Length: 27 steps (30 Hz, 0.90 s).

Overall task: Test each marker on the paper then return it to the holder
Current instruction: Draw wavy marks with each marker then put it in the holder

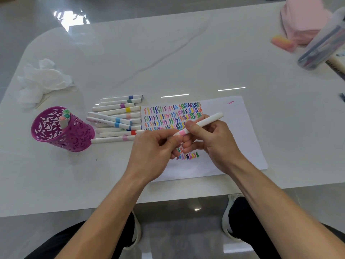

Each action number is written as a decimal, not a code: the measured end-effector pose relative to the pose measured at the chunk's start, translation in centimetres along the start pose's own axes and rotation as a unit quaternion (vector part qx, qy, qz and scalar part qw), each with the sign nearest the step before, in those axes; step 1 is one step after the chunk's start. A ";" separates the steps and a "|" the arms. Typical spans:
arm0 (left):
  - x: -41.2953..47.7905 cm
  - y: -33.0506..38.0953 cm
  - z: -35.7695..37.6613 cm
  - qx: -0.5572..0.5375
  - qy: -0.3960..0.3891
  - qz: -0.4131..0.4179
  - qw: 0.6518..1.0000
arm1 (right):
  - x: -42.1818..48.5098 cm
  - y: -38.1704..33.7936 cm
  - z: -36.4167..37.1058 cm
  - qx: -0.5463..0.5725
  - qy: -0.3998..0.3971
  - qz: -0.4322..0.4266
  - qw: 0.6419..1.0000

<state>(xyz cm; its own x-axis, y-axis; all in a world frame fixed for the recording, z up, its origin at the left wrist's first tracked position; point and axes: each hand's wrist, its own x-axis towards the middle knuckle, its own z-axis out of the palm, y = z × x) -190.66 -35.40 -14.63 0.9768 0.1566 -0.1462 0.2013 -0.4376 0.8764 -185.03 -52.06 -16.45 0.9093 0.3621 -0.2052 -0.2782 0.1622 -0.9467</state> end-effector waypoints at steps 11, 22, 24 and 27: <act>1.0 1.4 -2.8 -0.181 0.169 0.061 0.967 | 0.5 -0.2 0.6 -0.060 0.035 0.004 0.998; 0.1 1.2 -7.2 -0.042 0.411 0.251 0.875 | 1.4 1.2 0.4 -0.174 0.123 -0.051 0.976; -0.2 0.8 -8.2 0.006 0.451 0.273 0.850 | 1.5 1.3 0.5 -0.177 0.124 -0.053 0.975; -0.6 0.0 -10.1 0.072 0.491 0.277 0.823 | 1.6 1.5 0.7 -0.179 0.121 -0.055 0.975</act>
<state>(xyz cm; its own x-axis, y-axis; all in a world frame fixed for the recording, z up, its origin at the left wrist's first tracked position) -192.04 -26.54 -9.90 0.4062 0.5068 0.7603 -0.1796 -0.7716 0.6102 -184.20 -50.57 -18.03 0.9858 0.1270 -0.1100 -0.0894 -0.1579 -0.9834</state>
